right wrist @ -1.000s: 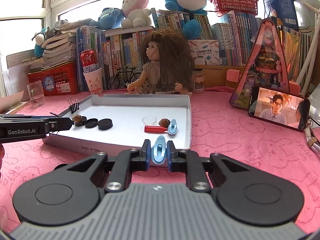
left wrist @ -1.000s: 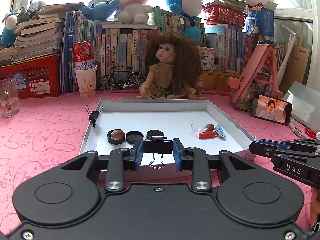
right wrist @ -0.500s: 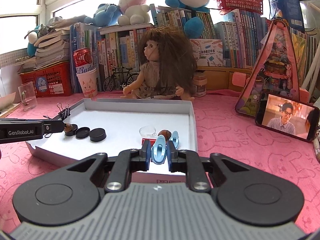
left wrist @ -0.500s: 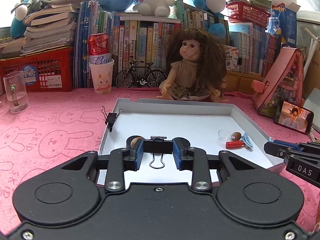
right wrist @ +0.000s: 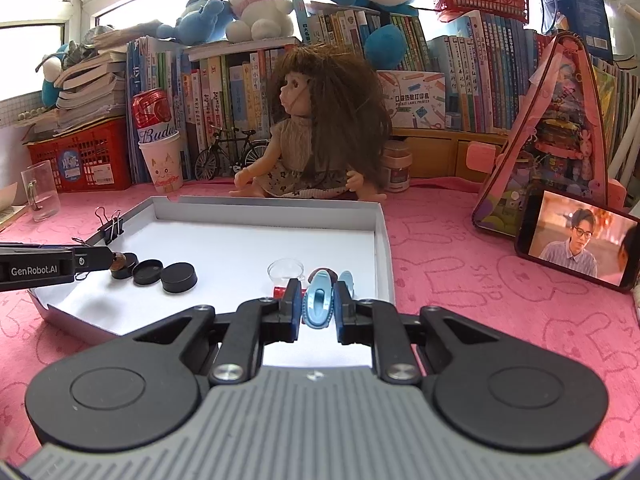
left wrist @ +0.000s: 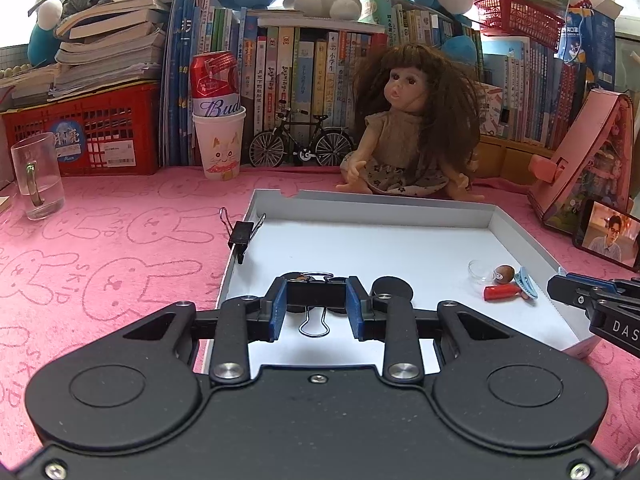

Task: Organize rigid objects
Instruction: 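Lower the binder clip onto the black containers with the left while the right releases the blue clip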

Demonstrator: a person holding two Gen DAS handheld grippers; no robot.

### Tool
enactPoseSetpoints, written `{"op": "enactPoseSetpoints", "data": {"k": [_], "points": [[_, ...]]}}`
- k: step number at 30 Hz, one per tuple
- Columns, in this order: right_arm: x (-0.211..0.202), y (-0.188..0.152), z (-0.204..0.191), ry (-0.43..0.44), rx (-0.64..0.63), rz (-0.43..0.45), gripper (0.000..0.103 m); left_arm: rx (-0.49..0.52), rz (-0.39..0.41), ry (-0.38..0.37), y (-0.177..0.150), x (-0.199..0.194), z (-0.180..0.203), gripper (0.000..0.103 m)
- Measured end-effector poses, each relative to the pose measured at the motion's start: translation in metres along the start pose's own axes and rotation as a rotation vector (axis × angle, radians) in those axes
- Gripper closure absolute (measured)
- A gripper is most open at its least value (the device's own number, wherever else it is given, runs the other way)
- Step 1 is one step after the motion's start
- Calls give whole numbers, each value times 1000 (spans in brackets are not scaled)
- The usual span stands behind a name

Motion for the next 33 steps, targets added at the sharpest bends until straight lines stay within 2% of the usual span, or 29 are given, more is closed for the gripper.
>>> {"op": "enactPoseSetpoints", "data": {"k": [15,33], "points": [[23,2,10,-20,60,-51,82,14,-12,31,3,18,-1,74],[50,3,7,-22,60,-95,82,13,-14,47,11,46,2,74]]}}
Point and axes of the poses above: each gripper's, at about its wrist camera, not at the fingertips, and x roughly the way its jaws point, z to its right, y to its top, the point moved 4 cm from there along x, roughly the way its jaws point, and after that the axes turned 2 degrees about z, right-handed, at the moved point
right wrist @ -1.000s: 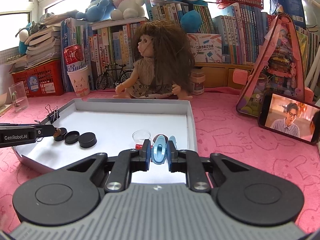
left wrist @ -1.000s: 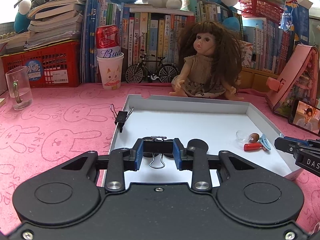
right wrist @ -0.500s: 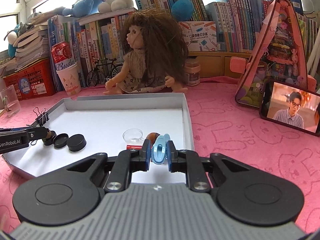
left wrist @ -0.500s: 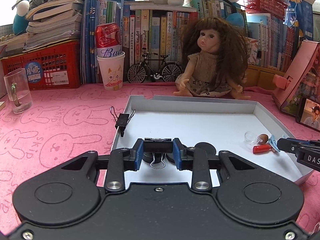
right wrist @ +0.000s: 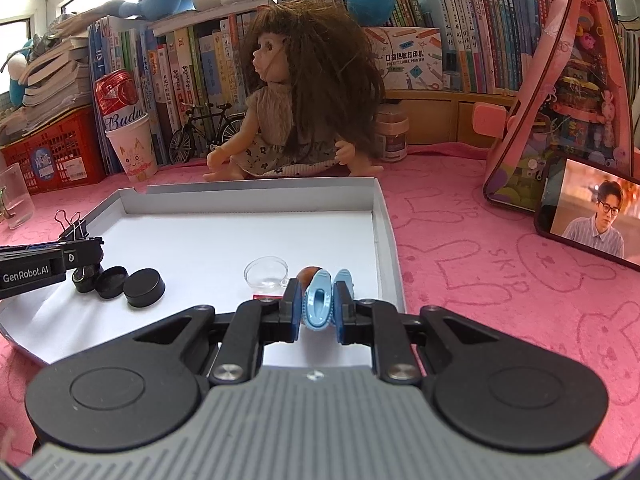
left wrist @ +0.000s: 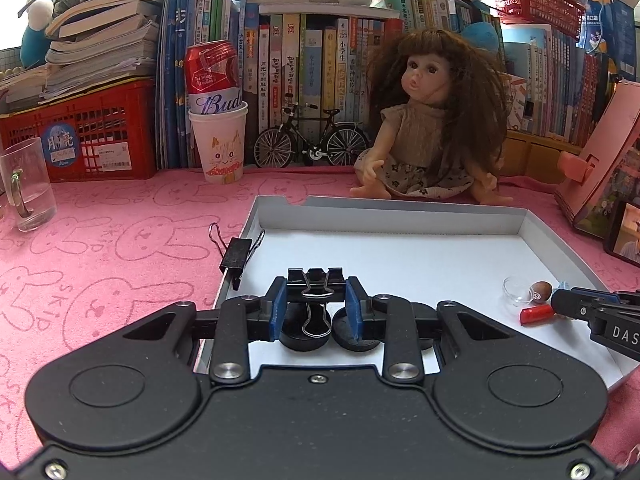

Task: Organize rigid objects
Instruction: 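Lower the binder clip onto the black containers with the left while the right releases the blue clip, then withdraw both grippers from the tray toward the black lid and red crayon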

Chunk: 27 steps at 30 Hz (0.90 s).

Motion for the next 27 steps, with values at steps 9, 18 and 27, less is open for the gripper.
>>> {"op": "enactPoseSetpoints", "data": {"k": [9,18,27], "points": [[-1,0,-1,5,1,-7,77,13,2,-7,1,-7,4,73],[-17,2,-8,20,-25,22,57,46,45,-30,3,-30,12,59],[-46,0,-17,61,-63,71,40,66,71,-85,-2,-62,19,51]]}}
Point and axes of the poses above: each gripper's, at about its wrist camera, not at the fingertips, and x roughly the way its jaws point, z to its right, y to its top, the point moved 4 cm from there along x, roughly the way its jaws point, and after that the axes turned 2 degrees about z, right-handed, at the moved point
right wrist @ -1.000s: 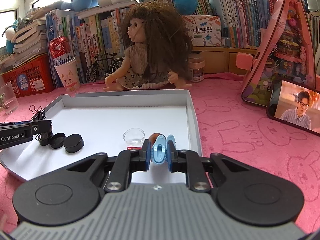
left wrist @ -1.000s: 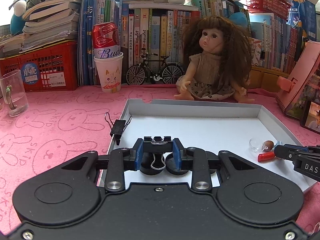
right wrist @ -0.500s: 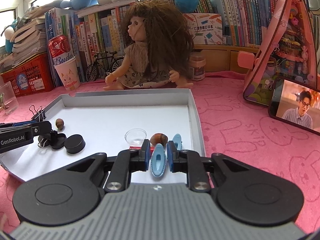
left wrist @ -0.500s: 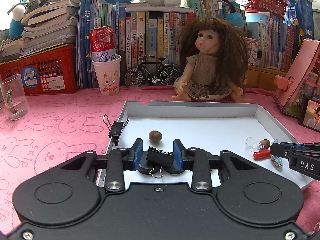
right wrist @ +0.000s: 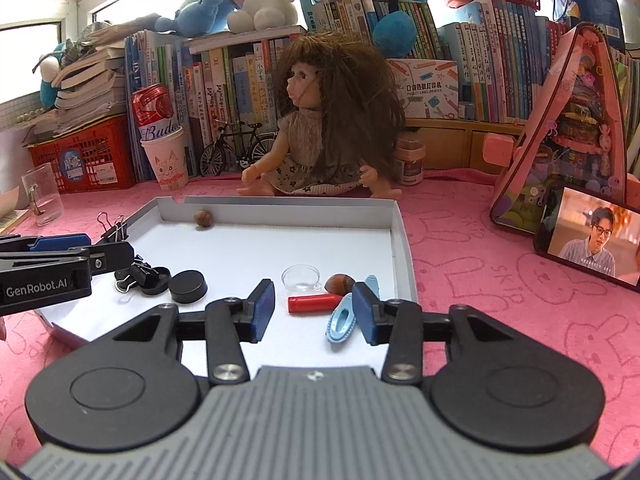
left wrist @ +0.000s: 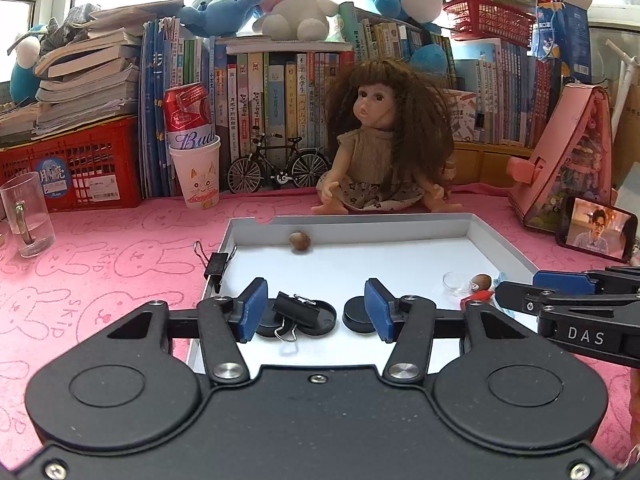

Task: Organize rigid objects
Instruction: 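Withdraw both grippers from the tray toward the black lid and red crayon, then grasp the black round lid with the left while the right approaches the red crayon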

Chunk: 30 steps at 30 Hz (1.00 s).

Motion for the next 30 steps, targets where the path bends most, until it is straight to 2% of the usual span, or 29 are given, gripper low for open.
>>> {"op": "enactPoseSetpoints", "data": {"k": [8,19,30], "points": [[-29,-5,-11,60,-41,38,30,34,7,-59,-15,-34,8,48],[-62,-24,-15,117,-80,45,27,29,-19,-114,-42,-73,7,47],[-82,-53,-21,138,-113,30,22,51,-51,-139,-67,-87,14,47]]}}
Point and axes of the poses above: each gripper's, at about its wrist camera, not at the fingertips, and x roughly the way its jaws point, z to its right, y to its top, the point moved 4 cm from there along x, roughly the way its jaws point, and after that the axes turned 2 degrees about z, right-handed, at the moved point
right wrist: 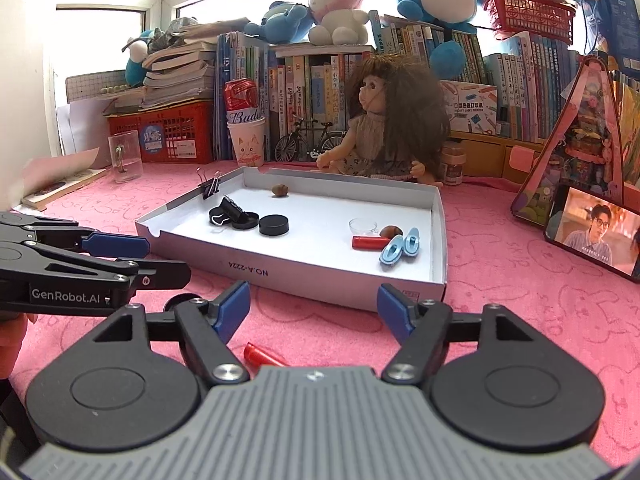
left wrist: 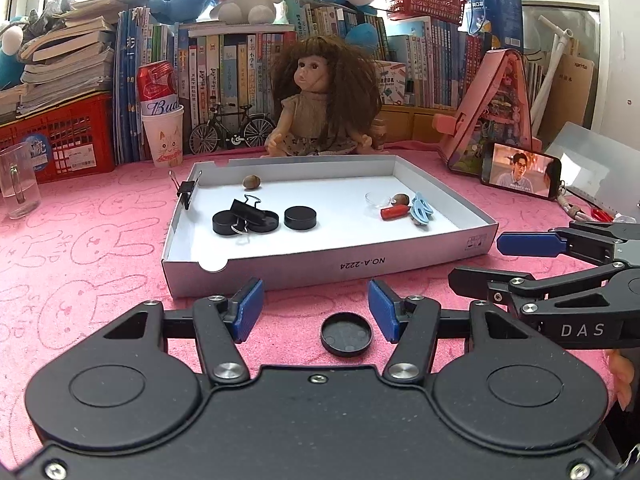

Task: Organize rigid objects
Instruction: 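Grasp the black round lid with the left while the right approaches the red crayon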

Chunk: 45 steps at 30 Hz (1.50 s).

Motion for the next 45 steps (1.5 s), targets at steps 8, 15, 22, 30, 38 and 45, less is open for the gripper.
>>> {"op": "enactPoseSetpoints", "data": {"k": [8,15,22,30,38,45], "points": [[1,-16,-3,9,11,-31,21,12,-19,-2,-13,1,5,47],[6,-20,-7,23,0,-64,18,7,-36,0,-22,6,5,48],[10,-23,-8,23,-2,-94,18,11,-42,4,-26,9,6,48],[10,-24,-12,22,-26,-101,18,14,-39,7,-26,10,7,49],[10,-24,-17,25,-55,-101,18,17,-38,8,-26,9,8,53],[9,-24,-17,29,-57,-100,21,22,-34,10,-25,8,9,62]]}}
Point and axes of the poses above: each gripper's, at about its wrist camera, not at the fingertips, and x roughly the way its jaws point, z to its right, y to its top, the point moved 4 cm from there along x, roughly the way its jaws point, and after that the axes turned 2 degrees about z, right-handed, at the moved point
